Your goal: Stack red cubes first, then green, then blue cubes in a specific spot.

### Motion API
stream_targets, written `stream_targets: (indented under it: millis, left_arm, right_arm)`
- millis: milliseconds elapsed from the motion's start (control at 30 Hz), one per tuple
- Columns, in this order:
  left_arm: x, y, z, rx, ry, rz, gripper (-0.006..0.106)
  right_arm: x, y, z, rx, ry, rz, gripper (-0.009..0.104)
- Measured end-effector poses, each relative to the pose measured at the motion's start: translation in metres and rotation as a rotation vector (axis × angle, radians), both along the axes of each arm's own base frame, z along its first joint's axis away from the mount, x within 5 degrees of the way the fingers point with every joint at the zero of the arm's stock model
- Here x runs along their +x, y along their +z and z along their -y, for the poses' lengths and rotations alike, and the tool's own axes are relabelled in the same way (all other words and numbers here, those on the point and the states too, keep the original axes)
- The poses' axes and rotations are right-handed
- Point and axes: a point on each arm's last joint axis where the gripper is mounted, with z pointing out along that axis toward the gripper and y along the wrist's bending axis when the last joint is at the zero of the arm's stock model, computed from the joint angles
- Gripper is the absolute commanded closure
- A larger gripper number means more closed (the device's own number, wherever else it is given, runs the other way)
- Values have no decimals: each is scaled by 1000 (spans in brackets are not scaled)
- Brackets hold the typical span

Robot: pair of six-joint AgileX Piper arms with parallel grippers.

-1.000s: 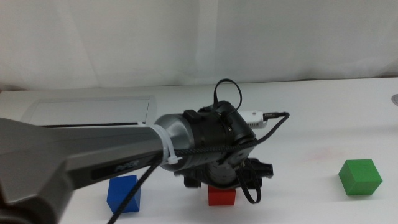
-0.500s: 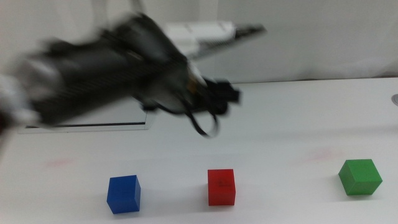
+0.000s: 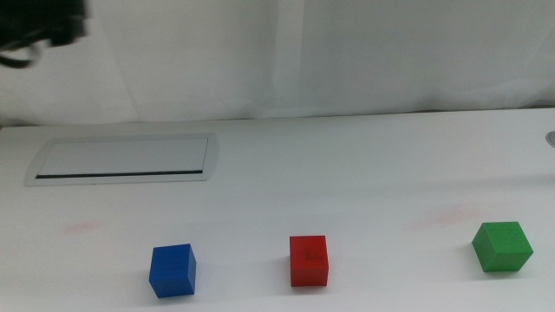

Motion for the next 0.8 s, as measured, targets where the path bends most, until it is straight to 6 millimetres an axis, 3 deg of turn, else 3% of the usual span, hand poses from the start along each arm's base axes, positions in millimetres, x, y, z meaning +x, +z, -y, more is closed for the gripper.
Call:
stream_targets:
  millis: [67, 167, 467, 600, 800]
  left_arm:
    - [-11, 1, -12, -6, -15, -4, 23]
    - [-29, -5, -14, -7, -64, -19, 23]
    - [-77, -23, 17, -18, -269, -13, 23]
    - [-90, -23, 27, -23, -342, 3, 23]
    - [-106, -17, 35, -30, -426, 41, 23]
  right_arm:
    - [5, 13, -2, -10, 8, -28, 4]
    - [15, 34, -6, -31, 30, -99, 4]
    - [64, 87, -20, -130, 60, -402, 8]
    - [89, 101, -18, -189, -8, -586, 15]
    - [122, 110, -19, -280, -68, -828, 15]
